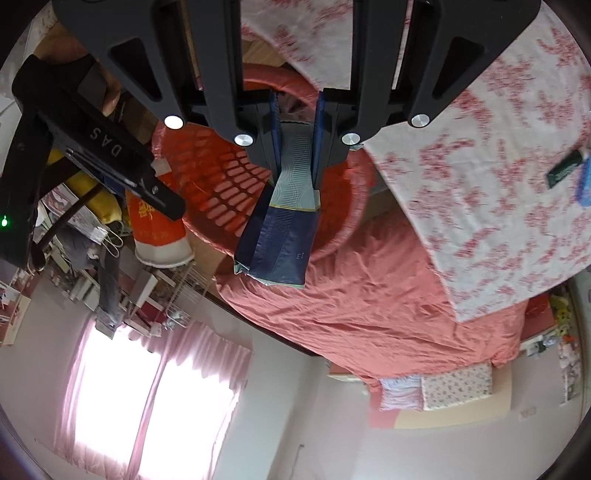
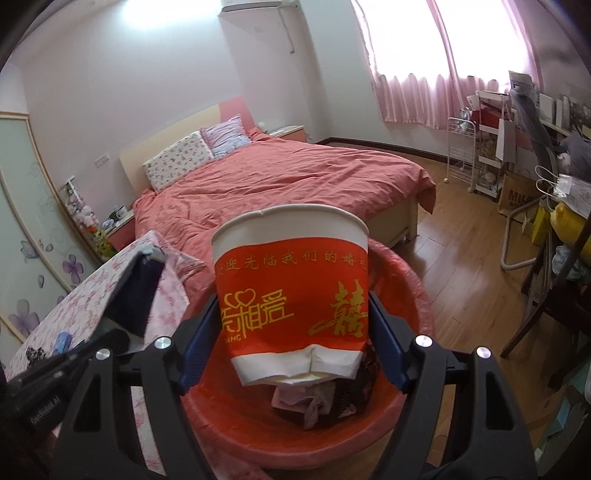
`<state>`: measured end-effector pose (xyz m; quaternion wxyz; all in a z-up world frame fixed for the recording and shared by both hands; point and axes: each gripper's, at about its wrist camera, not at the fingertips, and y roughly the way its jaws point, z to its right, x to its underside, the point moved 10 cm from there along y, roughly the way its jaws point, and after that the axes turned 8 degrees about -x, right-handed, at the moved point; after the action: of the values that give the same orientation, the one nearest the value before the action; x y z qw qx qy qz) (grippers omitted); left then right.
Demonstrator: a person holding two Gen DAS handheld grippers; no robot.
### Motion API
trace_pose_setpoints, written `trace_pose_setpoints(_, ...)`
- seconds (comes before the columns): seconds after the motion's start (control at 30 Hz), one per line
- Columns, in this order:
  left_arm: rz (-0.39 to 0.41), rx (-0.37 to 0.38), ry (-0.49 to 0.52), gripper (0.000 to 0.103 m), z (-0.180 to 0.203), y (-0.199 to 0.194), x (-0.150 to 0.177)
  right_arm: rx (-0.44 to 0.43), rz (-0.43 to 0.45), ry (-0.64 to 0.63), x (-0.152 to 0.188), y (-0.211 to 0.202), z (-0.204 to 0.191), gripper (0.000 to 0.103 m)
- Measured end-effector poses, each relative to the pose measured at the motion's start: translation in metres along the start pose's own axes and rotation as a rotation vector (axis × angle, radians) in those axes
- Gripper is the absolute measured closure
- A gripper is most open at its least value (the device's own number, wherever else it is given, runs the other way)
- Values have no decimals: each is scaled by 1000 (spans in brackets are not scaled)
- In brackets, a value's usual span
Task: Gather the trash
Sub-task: 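Carry the paper cup and pouch over the orange basket, then open the left tool to drop the pouch while the right tool drops the cup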
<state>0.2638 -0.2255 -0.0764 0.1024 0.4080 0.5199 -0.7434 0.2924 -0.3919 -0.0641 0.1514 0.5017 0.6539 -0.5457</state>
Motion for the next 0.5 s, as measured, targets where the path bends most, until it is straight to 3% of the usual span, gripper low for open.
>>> trace_pose_setpoints(0.27,-59,23,14,77,19,28,8,-8,1,71,-15,16,33,28)
trace_pose_setpoints(0.33,-70,17,16,66,20,31,11,-26,-9,87,-15,21,36,27)
trace_pose_setpoints(0.5,-94,-31,-1,56,7,33,18,-30,-19,91,-10,25,39,17)
